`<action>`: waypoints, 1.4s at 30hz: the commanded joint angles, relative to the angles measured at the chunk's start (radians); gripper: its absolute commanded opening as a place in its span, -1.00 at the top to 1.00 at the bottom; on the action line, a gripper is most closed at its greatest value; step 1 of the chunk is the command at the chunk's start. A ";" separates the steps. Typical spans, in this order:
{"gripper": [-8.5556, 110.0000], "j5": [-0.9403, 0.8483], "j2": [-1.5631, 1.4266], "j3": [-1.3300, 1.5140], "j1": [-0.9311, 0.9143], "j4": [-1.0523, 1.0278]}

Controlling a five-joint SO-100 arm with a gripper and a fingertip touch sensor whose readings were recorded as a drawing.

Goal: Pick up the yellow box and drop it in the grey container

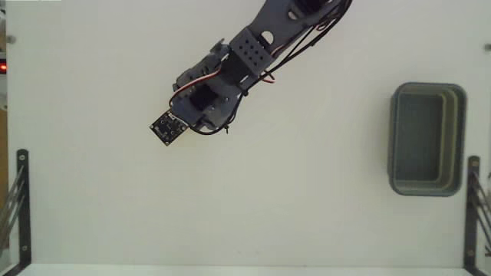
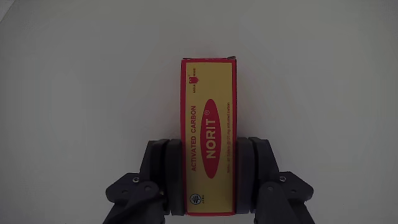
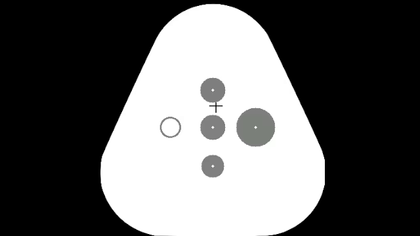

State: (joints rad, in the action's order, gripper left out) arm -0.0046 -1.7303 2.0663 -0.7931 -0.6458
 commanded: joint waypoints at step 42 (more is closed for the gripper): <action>0.19 0.005 -0.075 -0.227 -0.011 -0.270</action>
State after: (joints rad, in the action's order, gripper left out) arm -0.0046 -1.7319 1.9129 -0.7931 -0.8774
